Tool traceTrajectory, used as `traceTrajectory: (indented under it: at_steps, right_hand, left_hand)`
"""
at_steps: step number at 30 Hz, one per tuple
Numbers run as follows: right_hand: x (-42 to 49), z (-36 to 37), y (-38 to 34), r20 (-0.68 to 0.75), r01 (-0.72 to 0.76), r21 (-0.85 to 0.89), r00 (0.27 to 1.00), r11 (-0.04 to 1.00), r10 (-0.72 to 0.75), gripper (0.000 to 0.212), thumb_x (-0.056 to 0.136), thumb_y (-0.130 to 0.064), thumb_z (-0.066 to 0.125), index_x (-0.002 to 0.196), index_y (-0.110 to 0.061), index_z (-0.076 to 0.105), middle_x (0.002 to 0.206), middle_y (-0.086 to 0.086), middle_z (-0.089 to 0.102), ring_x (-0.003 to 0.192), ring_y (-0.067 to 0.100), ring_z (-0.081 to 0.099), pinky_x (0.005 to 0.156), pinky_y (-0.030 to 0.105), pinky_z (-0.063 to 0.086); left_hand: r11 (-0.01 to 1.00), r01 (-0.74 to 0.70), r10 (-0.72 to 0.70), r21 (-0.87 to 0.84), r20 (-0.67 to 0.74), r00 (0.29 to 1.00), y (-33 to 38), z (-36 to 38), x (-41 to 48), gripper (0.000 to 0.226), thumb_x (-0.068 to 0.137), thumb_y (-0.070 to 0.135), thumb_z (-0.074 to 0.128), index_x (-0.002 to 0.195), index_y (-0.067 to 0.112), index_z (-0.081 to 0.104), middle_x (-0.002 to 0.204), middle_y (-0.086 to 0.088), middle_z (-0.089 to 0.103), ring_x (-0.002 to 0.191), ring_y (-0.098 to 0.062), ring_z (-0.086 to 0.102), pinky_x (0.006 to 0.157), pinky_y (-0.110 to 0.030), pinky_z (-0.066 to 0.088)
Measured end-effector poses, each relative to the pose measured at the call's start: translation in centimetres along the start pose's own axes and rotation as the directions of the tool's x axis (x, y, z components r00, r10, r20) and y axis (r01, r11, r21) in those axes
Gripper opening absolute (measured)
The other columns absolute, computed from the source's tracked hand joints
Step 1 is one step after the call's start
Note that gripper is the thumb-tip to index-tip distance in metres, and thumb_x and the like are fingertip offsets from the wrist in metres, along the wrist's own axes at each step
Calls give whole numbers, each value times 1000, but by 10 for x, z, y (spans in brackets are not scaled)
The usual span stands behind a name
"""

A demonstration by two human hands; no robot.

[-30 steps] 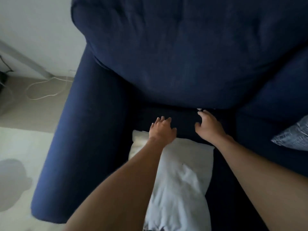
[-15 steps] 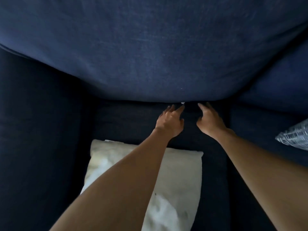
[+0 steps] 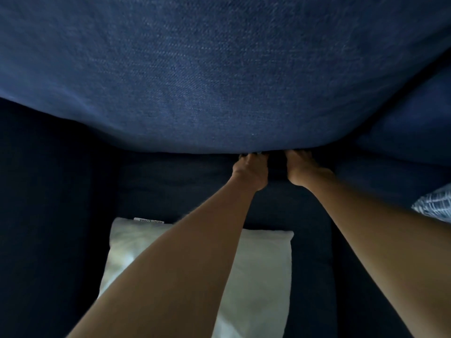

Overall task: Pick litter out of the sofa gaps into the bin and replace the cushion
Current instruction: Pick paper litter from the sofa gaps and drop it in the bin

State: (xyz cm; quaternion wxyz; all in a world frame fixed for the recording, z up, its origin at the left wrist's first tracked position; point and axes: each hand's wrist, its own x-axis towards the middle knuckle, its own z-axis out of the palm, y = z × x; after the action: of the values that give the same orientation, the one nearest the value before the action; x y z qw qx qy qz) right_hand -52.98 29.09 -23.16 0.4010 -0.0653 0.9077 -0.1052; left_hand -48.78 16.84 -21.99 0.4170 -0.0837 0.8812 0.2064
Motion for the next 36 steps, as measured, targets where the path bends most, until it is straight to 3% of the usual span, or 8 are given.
traceTrajectory:
  at_steps: [6, 11, 13, 19, 23, 26, 31, 36]
  right_hand:
    - [-11, -5, 3, -111, 11, 18, 994, 1000, -9, 49, 94, 2, 39, 141, -12, 38, 142, 17, 43, 125, 32, 46, 102, 39, 41]
    - [-43, -7, 5, -341, 175, 94, 931, 980, -133, 19, 89, -1, 57, 107, -1, 61, 112, 18, 65, 102, 32, 61, 85, 36, 50]
    - [-58, -14, -1, -368, 200, 121, 919, 972, -143, 10, 89, -6, 60, 98, -2, 61, 105, 17, 67, 95, 31, 63, 79, 37, 52]
    - [-108, -65, -50, -400, 255, 157, 900, 954, -175, 24, 90, -16, 61, 112, -12, 57, 110, 12, 66, 98, 29, 63, 79, 36, 52]
    - [-147, -97, -100, -433, 327, 187, 874, 927, -221, 18, 88, -24, 65, 102, -14, 61, 103, 7, 67, 91, 26, 63, 75, 37, 52]
    - [-176, -105, -138, -466, 413, 200, 838, 888, -285, 17, 90, -28, 63, 95, -13, 61, 94, 3, 67, 81, 20, 61, 64, 29, 44]
    - [-210, -93, -193, -542, 518, 120, 749, 847, -381, 15, 89, -29, 63, 92, -14, 62, 101, 0, 53, 81, 13, 52, 65, 27, 37]
    - [-229, -59, -257, -495, 551, 105, 751, 828, -437, 13, 86, -30, 67, 89, -17, 65, 98, -2, 50, 84, 14, 53, 68, 29, 39]
  left_hand:
    - [997, 12, -6, 72, -76, 997, -4, -8, -11, 51, 89, 10, 56, 139, 11, 43, 139, -13, 47, 124, -31, 50, 99, -40, 48]
    - [988, -46, 4, -149, -273, 962, -10, -7, -52, 49, 89, 6, 52, 137, 14, 44, 133, -14, 52, 116, -33, 56, 93, -43, 50]
    - [980, -68, -8, -186, -381, 924, -12, -7, -73, 35, 91, 9, 51, 126, 9, 48, 125, -15, 53, 105, -36, 59, 80, -43, 51]
    - [955, -54, -113, -293, -526, 843, -12, -49, -142, 16, 98, 17, 42, 110, 7, 43, 99, -17, 63, 85, -40, 62, 64, -40, 41]
    - [925, -95, -156, -367, -598, 786, -18, -91, -194, 12, 97, 12, 39, 109, 10, 42, 85, -13, 60, 71, -34, 57, 59, -38, 39]
    - [903, -128, -192, -410, -653, 733, -32, -112, -235, 14, 97, 13, 39, 110, 13, 39, 86, -13, 61, 69, -34, 61, 61, -44, 50]
    - [828, -153, -289, -539, -645, 708, -87, -116, -287, 13, 97, 23, 42, 108, 16, 39, 93, -13, 63, 74, -34, 66, 71, -50, 56]
    - [801, -127, -370, -586, -650, 664, -169, -103, -313, 22, 92, 31, 58, 103, 13, 60, 106, -9, 61, 92, -26, 61, 79, -38, 51]
